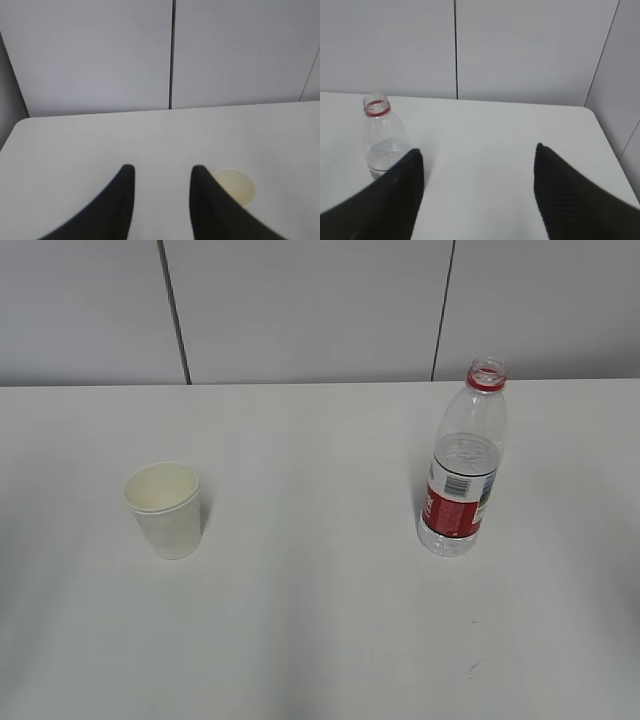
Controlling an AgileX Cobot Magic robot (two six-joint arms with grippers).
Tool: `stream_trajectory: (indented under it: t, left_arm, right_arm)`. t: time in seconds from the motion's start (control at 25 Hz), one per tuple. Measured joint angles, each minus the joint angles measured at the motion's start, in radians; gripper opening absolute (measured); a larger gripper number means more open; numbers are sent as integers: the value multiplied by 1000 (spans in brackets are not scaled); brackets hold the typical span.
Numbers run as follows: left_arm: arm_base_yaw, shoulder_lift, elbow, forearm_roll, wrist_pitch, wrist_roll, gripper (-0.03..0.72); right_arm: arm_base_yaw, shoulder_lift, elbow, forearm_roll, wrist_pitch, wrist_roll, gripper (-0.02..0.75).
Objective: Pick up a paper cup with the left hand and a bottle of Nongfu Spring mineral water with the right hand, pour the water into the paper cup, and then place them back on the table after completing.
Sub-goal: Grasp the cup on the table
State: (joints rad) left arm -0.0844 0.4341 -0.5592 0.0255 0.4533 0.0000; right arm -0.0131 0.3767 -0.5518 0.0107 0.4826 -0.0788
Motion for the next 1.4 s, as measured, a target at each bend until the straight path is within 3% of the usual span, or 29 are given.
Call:
stream_trajectory:
  t: [0.28, 0.64, 1.0, 1.4]
  left_arm:
    - [-15, 166, 142, 41, -285, 0, 240]
    - [-15, 182, 376, 25, -591, 0, 240]
    - [-15, 312, 385, 25, -667, 0, 240]
    - [-15, 611, 425, 26, -981, -16, 240]
  right_arm:
    - [0, 162, 36, 16, -212, 0, 514]
    - [0, 188, 272, 142, -517, 0, 514]
    - [0, 188, 418, 162, -714, 36, 514]
    - [0, 188, 418, 164, -736, 42, 514]
